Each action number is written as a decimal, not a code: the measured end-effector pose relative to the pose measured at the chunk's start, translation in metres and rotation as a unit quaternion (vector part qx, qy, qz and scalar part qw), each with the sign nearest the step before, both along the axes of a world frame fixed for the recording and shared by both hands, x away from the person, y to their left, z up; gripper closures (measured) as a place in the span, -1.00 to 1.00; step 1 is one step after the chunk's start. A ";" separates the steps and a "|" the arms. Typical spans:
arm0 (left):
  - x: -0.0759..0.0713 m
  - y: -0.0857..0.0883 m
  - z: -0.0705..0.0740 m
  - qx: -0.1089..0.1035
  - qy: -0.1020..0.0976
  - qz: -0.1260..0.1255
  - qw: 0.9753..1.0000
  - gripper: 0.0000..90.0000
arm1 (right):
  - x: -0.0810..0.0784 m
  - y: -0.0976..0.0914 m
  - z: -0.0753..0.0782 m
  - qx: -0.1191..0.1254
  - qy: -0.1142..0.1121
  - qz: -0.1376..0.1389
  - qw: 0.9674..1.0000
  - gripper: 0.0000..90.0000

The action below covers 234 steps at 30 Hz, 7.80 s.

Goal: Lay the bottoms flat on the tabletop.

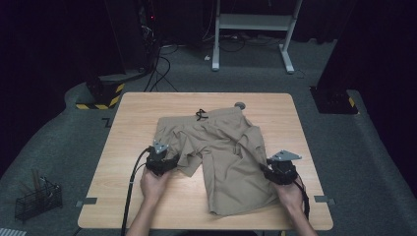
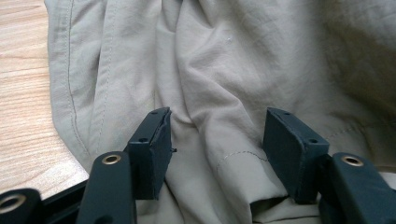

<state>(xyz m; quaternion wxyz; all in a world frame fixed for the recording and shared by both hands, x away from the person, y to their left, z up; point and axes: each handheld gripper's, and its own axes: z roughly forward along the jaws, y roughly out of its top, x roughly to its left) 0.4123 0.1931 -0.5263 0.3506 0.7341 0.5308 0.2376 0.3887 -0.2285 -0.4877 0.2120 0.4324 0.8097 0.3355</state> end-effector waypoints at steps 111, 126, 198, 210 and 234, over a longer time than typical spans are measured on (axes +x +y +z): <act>0.020 -0.048 0.036 -0.004 0.018 -0.130 0.991 -0.25 | 0.044 0.045 -0.035 0.012 0.002 0.052 0.999 -0.02; 0.030 -0.048 0.021 0.071 0.055 -0.096 0.991 0.94 | 0.043 0.045 -0.035 0.012 0.003 0.050 0.999 -0.03; -0.042 0.016 0.025 0.010 0.065 -0.046 0.997 0.37 | 0.043 0.045 -0.035 0.009 0.002 0.046 0.999 -0.07; 0.002 -0.020 0.021 0.003 0.056 -0.033 0.998 -0.06 | 0.043 0.045 -0.035 0.010 0.002 0.046 0.999 -0.07; 0.008 0.022 0.055 0.099 0.029 0.003 0.995 0.96 | 0.043 0.045 -0.035 0.009 0.002 0.046 0.999 -0.08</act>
